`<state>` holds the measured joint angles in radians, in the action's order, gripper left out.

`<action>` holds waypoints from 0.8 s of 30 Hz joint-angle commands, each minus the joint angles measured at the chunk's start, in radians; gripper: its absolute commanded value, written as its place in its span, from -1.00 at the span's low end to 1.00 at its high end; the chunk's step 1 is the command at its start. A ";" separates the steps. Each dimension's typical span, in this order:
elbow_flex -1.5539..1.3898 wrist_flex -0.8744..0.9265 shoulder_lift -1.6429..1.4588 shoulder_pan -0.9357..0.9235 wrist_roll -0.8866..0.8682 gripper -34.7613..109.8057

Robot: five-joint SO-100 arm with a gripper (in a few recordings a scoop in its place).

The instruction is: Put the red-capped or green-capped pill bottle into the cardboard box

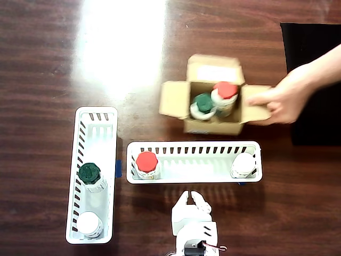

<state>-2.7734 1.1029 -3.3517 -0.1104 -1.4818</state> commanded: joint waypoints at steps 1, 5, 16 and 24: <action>-0.057 -0.075 -0.084 0.049 0.021 -0.50; -0.161 -0.160 -0.084 0.120 0.055 -0.50; -0.187 0.041 -0.081 0.255 -0.235 -0.51; -0.187 0.041 -0.083 0.305 -0.020 -0.51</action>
<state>-2.9621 1.1321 -3.3517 0.1212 -1.6536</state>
